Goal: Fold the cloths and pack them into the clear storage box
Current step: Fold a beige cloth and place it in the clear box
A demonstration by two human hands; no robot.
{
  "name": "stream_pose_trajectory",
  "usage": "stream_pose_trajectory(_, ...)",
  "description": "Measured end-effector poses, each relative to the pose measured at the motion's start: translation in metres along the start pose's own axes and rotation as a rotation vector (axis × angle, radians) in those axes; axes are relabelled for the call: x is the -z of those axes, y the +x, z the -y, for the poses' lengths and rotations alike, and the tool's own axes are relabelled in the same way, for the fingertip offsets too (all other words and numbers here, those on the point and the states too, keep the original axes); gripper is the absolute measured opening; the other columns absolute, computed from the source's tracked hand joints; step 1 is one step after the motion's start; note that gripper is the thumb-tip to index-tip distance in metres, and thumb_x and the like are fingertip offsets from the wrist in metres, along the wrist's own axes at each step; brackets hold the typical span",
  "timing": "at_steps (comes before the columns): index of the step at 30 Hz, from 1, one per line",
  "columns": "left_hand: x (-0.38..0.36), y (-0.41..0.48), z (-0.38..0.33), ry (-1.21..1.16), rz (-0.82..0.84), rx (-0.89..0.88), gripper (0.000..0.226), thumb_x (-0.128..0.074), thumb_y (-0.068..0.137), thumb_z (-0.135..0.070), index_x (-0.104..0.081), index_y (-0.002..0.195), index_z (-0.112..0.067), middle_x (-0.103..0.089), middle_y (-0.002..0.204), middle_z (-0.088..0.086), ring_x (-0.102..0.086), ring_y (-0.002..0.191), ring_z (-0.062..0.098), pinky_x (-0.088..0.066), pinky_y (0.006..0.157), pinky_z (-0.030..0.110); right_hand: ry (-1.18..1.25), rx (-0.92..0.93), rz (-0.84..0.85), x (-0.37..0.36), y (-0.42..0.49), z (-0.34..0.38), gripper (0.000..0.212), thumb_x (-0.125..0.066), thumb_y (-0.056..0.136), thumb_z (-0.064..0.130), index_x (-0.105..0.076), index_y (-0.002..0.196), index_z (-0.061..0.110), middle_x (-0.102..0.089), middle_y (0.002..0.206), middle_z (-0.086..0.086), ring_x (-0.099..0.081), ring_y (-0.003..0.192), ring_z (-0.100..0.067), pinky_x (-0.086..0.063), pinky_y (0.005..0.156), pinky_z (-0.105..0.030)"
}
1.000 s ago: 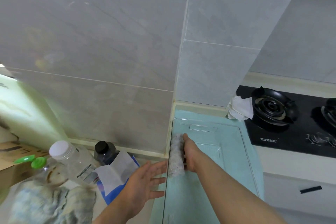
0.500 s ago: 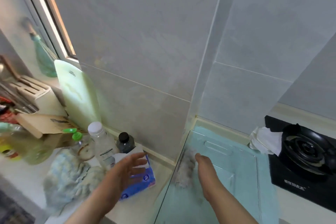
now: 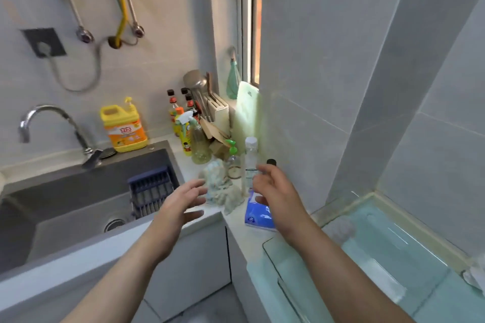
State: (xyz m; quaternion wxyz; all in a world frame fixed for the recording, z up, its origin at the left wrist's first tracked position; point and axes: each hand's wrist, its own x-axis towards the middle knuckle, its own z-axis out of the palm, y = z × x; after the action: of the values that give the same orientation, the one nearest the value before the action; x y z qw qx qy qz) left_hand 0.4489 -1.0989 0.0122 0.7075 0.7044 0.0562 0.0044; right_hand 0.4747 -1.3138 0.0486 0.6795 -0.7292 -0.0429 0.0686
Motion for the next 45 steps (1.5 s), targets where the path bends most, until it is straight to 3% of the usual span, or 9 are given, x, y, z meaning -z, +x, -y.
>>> stream_pose_trajectory(3,0.043,-0.063,-0.003,0.023,-0.133,-0.026,0.071,-0.065,0.059,-0.065,-0.061,0.121,-0.032,-0.067,0.121,-0.005,-0.059,0.114,0.012,-0.049,0.096,0.039,-0.019,0.007,0.187,-0.053,-0.026,0.007,0.05,-0.058,0.068,0.049,-0.056,0.117,0.036,-0.06,0.099,0.008,-0.059,0.102,-0.013,-0.045,0.102,-0.046)
stream_pose_trajectory(13,0.245,-0.255,-0.005,-0.047,-0.686,-0.118,0.062,-0.057,0.061,-0.059,-0.062,0.116,-0.03,-0.063,0.124,0.003,-0.058,0.116,0.019,-0.048,0.096,0.042,-0.134,0.14,0.669,-0.277,-0.106,0.05,0.039,-0.054,0.087,0.04,-0.054,0.125,0.031,-0.061,0.105,0.009,-0.059,0.105,-0.011,-0.048,0.1,-0.04)
stream_pose_trajectory(15,0.284,-0.296,0.001,-0.069,-0.753,-0.112,0.063,-0.057,0.059,-0.06,-0.062,0.115,-0.031,-0.062,0.123,0.002,-0.057,0.117,0.02,-0.048,0.094,0.04,-0.122,0.142,0.734,-0.33,-0.127,0.052,0.024,-0.047,0.097,0.033,-0.055,0.12,0.033,-0.061,0.114,0.004,-0.058,0.106,-0.014,-0.049,0.098,-0.038)
stream_pose_trajectory(18,0.345,-0.358,0.008,-0.063,-0.843,-0.103,0.066,-0.056,0.058,-0.061,-0.06,0.116,-0.031,-0.062,0.123,0.001,-0.057,0.117,0.019,-0.048,0.086,0.033,-0.105,0.162,0.834,-0.412,-0.17,0.057,0.021,-0.038,0.102,0.026,-0.056,0.11,0.034,-0.062,0.111,0.002,-0.057,0.107,-0.015,-0.049,0.094,-0.035)
stream_pose_trajectory(25,0.487,-0.471,0.001,0.018,-1.005,-0.112,0.058,-0.055,0.068,-0.055,-0.056,0.12,-0.029,-0.06,0.125,0.002,-0.056,0.117,0.014,-0.049,0.092,0.033,-0.188,0.236,1.07,-0.582,-0.24,0.067,0.03,-0.033,0.103,0.036,-0.053,0.124,0.03,-0.059,0.117,0.004,-0.054,0.113,-0.013,-0.046,0.099,-0.033)
stream_pose_trajectory(28,0.539,-0.493,-0.002,0.023,-1.056,-0.11,0.043,-0.047,0.078,-0.043,-0.056,0.118,-0.03,-0.059,0.125,0.002,-0.054,0.119,0.016,-0.048,0.095,0.035,-0.225,0.254,1.132,-0.642,-0.251,0.07,0.03,-0.034,0.102,0.037,-0.053,0.125,0.029,-0.059,0.117,0.004,-0.054,0.114,-0.016,-0.046,0.101,-0.034)
stream_pose_trajectory(34,0.637,-0.502,0.015,0.005,-1.154,-0.074,0.041,-0.048,0.079,-0.048,-0.059,0.116,-0.034,-0.06,0.124,0.001,-0.055,0.119,0.017,-0.049,0.09,0.034,-0.224,0.222,1.231,-0.755,-0.245,0.059,0.017,-0.037,0.101,0.037,-0.053,0.104,0.04,-0.059,0.118,-0.006,-0.054,0.114,-0.024,-0.048,0.098,-0.037)
stream_pose_trajectory(41,0.743,-0.46,0.045,-0.097,-1.275,-0.006,0.064,-0.056,0.061,-0.06,-0.06,0.116,-0.029,-0.062,0.12,0.002,-0.057,0.114,0.019,-0.05,0.085,0.033,-0.197,0.089,1.253,-0.895,-0.176,0.029,0.025,-0.043,0.099,0.033,-0.053,0.122,0.028,-0.059,0.114,-0.004,-0.057,0.108,-0.017,-0.048,0.096,-0.033)
stream_pose_trajectory(45,0.804,-0.437,0.058,-0.161,-1.36,0.042,0.041,-0.052,0.078,-0.042,-0.058,0.115,-0.026,-0.063,0.118,0.004,-0.057,0.112,0.021,-0.05,0.086,0.035,-0.201,0.023,1.247,-0.973,-0.142,0.018,0.022,-0.045,0.099,0.032,-0.055,0.118,0.028,-0.06,0.11,-0.002,-0.057,0.106,-0.02,-0.05,0.094,-0.037)
